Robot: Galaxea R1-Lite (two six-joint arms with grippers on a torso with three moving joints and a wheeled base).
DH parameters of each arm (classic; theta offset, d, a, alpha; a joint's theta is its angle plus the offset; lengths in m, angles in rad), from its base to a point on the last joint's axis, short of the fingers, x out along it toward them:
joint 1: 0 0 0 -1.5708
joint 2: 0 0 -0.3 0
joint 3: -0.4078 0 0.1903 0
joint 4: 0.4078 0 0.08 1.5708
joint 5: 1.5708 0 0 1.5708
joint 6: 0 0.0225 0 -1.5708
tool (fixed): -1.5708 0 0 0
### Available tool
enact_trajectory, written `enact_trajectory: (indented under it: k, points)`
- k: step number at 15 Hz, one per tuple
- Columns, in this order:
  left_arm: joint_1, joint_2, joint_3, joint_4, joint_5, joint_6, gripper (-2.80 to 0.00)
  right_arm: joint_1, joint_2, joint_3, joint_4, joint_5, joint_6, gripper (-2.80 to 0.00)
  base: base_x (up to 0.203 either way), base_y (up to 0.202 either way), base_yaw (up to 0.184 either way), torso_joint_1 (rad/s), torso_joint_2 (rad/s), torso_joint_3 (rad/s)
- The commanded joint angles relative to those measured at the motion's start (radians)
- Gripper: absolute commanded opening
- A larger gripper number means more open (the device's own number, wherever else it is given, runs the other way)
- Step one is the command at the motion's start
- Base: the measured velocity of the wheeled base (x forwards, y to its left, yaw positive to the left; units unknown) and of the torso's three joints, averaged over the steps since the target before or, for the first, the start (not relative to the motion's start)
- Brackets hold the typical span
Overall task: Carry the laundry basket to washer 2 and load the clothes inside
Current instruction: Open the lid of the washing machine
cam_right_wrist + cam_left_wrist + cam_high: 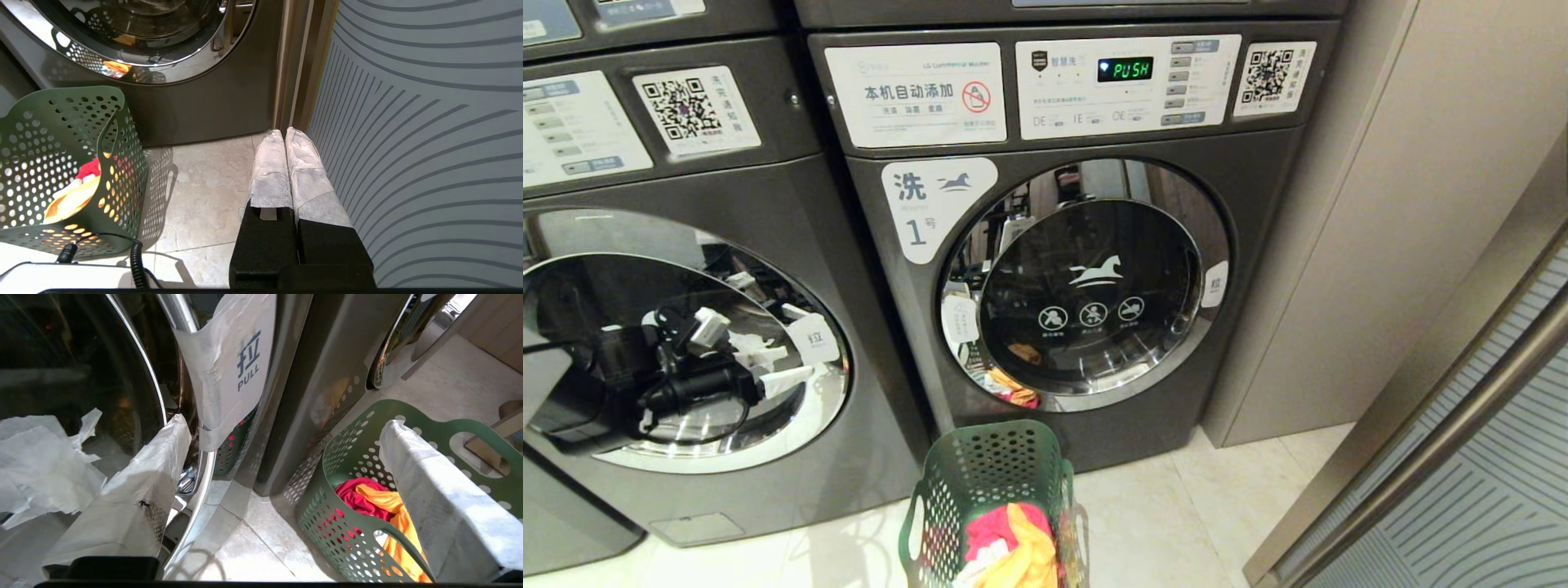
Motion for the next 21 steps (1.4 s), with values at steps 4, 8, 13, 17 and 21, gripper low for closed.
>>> enact_trajectory:
  k: [4, 8, 13, 17, 21]
  points:
    - [-0.024, 0.052, -0.082, -0.003, -0.004, -0.020, 0.00, 0.000, 0.001, 0.000, 0.001, 0.000, 0.000, -2.80, 0.000, 0.000, 0.000, 0.000, 0.00, 0.000]
    - [-0.036, 0.073, -0.117, -0.004, 0.017, -0.032, 0.00, 0.000, 0.001, 0.000, 0.001, 0.000, 0.000, -2.80, 0.000, 0.000, 0.000, 0.000, 0.00, 0.000]
    - [-0.045, 0.099, -0.151, -0.005, 0.019, -0.042, 0.00, 0.000, 0.001, 0.000, 0.001, 0.000, 0.000, -2.80, 0.000, 0.000, 0.000, 0.000, 0.00, 0.000]
    - [-0.061, 0.117, -0.165, -0.007, 0.018, -0.049, 0.00, 0.000, 0.001, 0.000, 0.001, 0.000, 0.000, -2.80, 0.000, 0.000, 0.000, 0.000, 0.00, 0.000]
    - [-0.071, 0.126, -0.180, -0.093, 0.018, -0.140, 0.00, 0.000, 0.001, 0.000, 0.001, 0.000, 0.000, -2.80, 0.000, 0.000, 0.000, 0.000, 0.00, 0.000]
